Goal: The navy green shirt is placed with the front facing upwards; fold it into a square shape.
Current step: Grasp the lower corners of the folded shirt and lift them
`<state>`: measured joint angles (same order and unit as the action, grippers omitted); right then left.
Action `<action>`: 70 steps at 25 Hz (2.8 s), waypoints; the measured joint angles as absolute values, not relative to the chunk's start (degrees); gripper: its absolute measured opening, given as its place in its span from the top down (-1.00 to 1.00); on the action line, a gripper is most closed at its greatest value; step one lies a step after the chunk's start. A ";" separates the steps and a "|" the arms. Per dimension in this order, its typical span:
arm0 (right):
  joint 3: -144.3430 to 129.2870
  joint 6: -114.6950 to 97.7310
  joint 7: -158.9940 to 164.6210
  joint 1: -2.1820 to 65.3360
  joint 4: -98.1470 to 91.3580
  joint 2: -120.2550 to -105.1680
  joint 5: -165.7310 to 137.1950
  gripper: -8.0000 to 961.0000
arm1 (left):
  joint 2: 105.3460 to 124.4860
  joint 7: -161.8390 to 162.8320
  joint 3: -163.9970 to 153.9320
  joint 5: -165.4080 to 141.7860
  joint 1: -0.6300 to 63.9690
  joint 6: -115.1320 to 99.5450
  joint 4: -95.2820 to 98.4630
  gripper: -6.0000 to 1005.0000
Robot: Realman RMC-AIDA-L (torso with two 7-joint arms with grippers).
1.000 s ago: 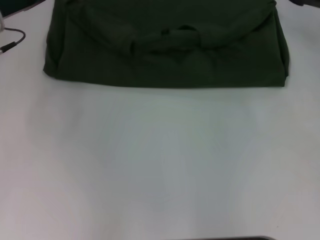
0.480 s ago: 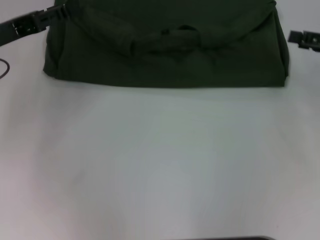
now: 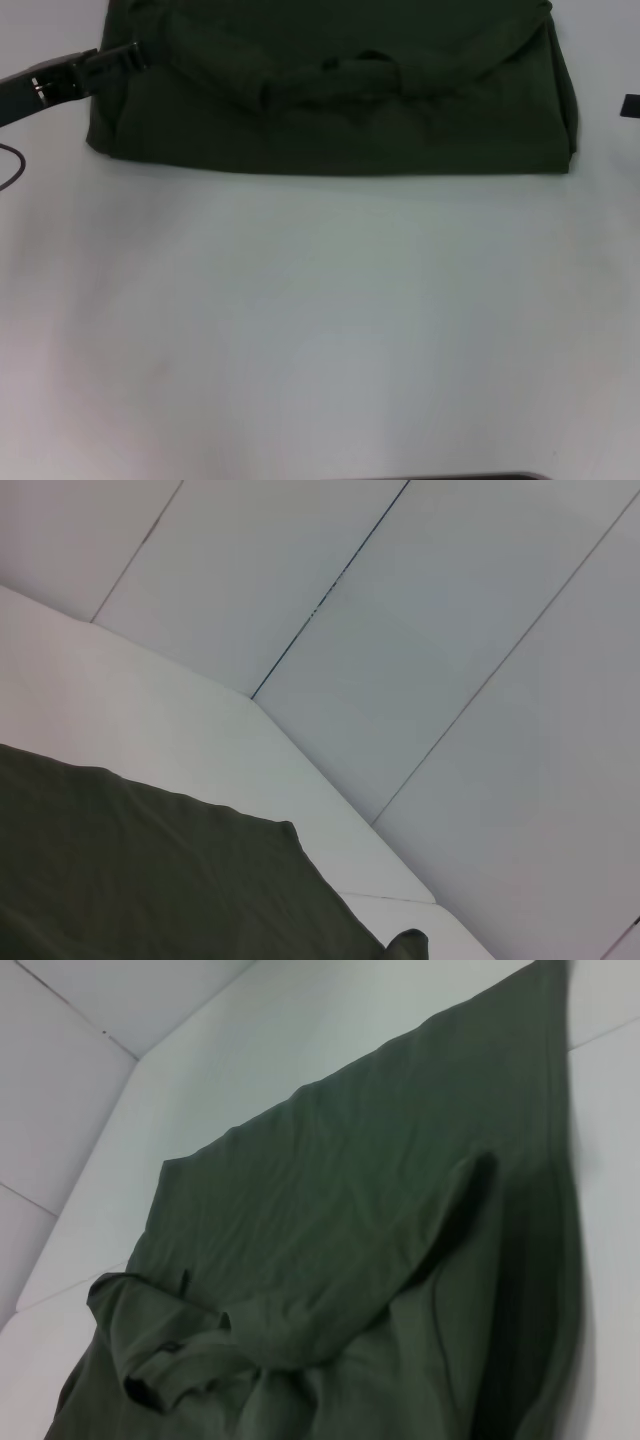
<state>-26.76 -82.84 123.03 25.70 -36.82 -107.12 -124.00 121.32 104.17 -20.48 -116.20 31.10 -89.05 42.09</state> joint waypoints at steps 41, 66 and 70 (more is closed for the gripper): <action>-35.55 -68.60 123.20 29.64 -32.15 -112.91 -124.37 -0.21 | 121.46 104.00 -20.48 -115.92 30.93 -88.06 41.92 -0.82; -33.98 -68.04 122.71 28.34 -31.26 -112.65 -123.74 0.88 | 120.97 104.19 -20.55 -117.70 30.18 -87.20 42.58 -0.80; -33.93 -68.43 122.69 28.70 -31.38 -112.59 -123.74 0.88 | 120.86 102.93 -21.66 -123.08 30.41 -86.95 43.37 -0.80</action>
